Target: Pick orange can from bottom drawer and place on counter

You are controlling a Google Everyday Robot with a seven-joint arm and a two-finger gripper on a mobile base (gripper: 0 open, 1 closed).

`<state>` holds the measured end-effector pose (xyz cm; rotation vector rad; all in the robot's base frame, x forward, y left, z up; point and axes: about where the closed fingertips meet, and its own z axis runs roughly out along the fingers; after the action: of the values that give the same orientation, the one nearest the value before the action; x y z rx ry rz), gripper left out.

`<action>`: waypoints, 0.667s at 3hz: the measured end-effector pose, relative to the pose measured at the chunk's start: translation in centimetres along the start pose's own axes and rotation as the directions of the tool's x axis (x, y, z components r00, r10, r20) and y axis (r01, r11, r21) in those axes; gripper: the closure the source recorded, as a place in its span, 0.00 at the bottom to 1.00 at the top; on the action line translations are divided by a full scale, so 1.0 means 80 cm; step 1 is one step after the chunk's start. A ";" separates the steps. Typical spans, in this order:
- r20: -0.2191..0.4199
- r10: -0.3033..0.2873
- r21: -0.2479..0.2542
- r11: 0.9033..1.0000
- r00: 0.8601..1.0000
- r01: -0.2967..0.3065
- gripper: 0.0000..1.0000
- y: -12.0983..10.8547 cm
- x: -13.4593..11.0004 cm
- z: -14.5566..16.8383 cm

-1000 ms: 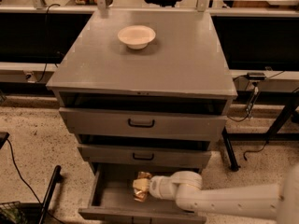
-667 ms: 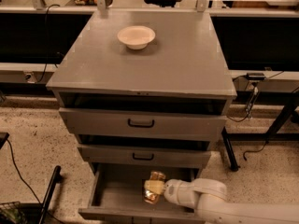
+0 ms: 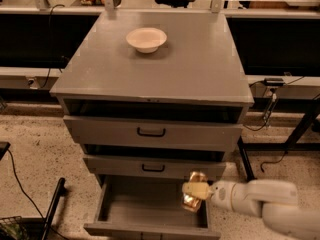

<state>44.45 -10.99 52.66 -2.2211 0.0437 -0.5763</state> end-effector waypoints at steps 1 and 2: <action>-0.047 -0.051 -0.003 0.999 0.998 0.051 1.00 -0.027 0.077 -0.096; -0.054 0.034 0.006 0.999 0.998 -0.034 1.00 -0.015 0.079 -0.135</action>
Offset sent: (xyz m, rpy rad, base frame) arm 0.0177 -0.0455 0.0731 -0.0182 -0.0645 0.0010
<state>45.39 -19.30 62.02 -2.1961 0.1073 -0.6167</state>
